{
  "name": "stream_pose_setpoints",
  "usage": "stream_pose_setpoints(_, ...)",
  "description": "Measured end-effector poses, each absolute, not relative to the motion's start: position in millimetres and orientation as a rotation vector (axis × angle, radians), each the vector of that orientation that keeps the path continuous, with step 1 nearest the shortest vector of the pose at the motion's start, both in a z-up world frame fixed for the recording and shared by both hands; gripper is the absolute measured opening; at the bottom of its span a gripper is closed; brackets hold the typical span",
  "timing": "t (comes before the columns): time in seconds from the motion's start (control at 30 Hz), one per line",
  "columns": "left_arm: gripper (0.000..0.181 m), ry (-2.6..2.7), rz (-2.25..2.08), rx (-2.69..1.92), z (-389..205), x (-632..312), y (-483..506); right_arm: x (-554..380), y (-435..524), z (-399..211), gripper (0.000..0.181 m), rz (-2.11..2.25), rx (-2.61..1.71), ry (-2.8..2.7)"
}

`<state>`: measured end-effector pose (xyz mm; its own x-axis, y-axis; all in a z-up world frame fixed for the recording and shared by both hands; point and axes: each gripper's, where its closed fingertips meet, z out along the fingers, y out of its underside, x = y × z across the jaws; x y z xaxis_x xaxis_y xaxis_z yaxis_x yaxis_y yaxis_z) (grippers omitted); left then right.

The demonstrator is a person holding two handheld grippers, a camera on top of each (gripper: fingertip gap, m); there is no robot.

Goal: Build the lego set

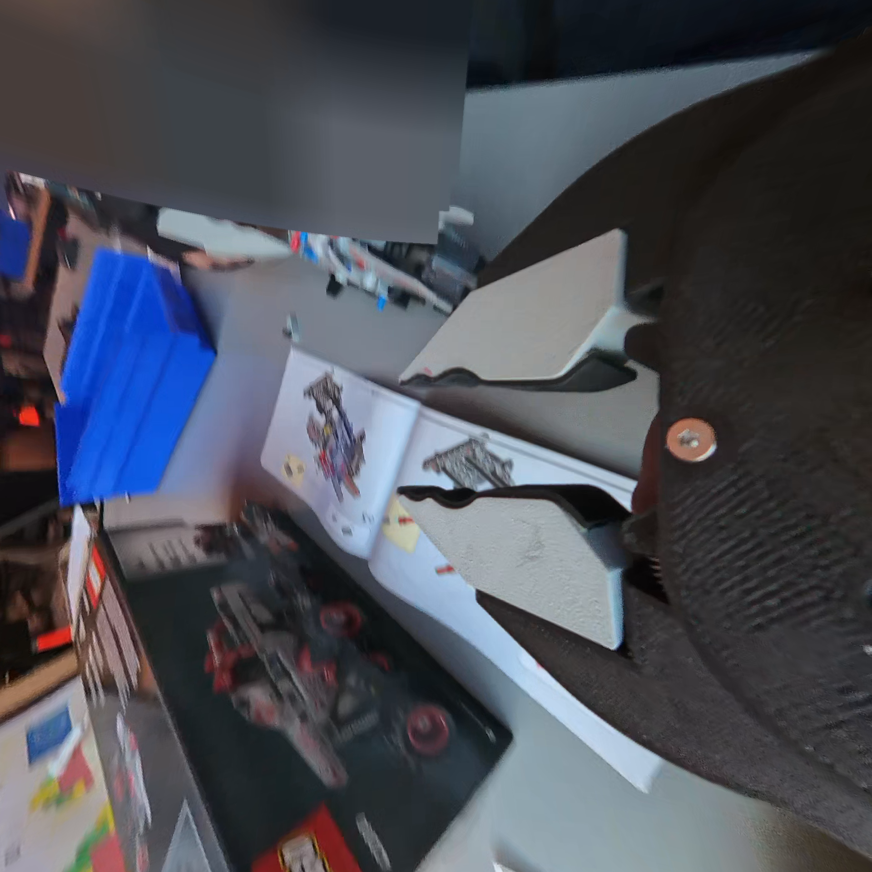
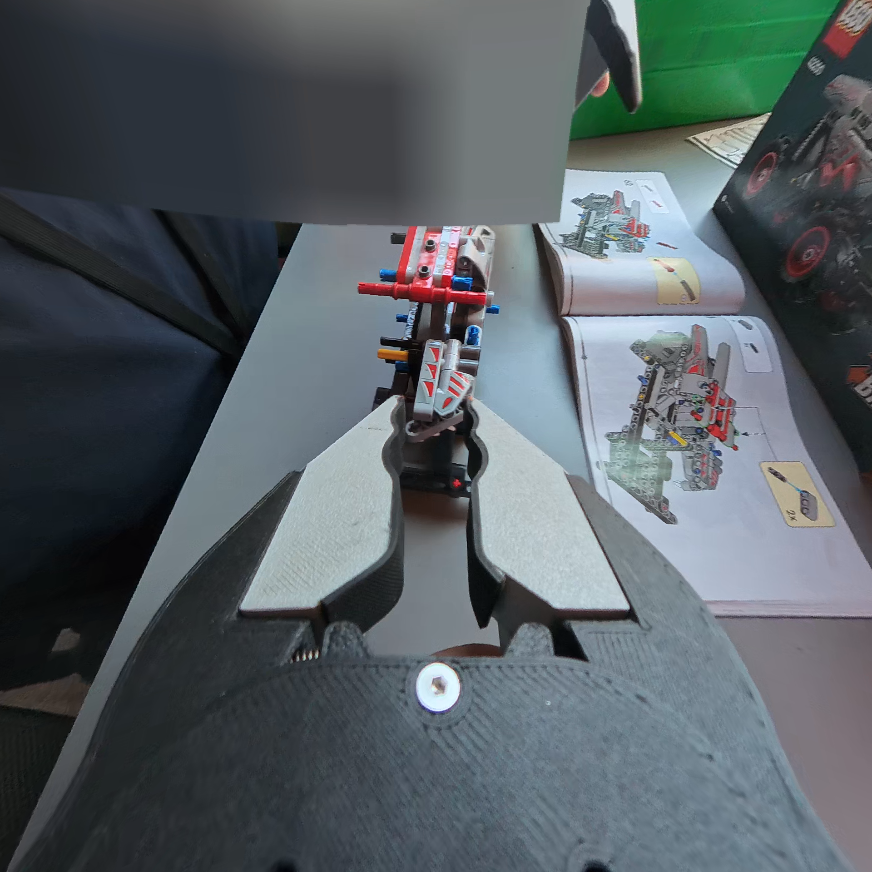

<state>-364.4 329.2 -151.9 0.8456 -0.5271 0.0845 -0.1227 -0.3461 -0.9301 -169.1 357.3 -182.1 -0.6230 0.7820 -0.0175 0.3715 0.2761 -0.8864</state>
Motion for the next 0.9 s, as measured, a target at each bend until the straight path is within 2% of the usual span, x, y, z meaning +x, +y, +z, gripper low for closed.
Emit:
stream_pose_setpoints(0.2,0.043,0.714,-0.532,-1.866,-157.0,-325.0,310.5,-166.0,356.0,-183.0,0.023,1.277,-1.022,-2.150)
stream_pose_setpoints(0.37,0.043,0.750,-0.566,-1.848,-155.5,-304.9,308.8,-161.3,397.7,-171.4,0.022,1.114,-1.084,-2.026)
stream_pose_setpoints(0.47,0.043,0.777,-0.568,-1.845,-156.9,-296.2,307.2,-154.2,423.7,-186.0,0.027,0.974,-1.195,-2.029)
stream_pose_setpoints(0.77,0.047,0.814,-0.632,-1.841,-160.0,-276.2,303.3,-153.0,454.1,-229.6,0.023,0.782,-1.447,-2.056)
stream_pose_setpoints(0.9,0.055,0.829,-0.638,-1.840,-161.2,-268.8,302.9,-152.8,456.0,-239.0,0.022,0.757,-1.485,-2.076)
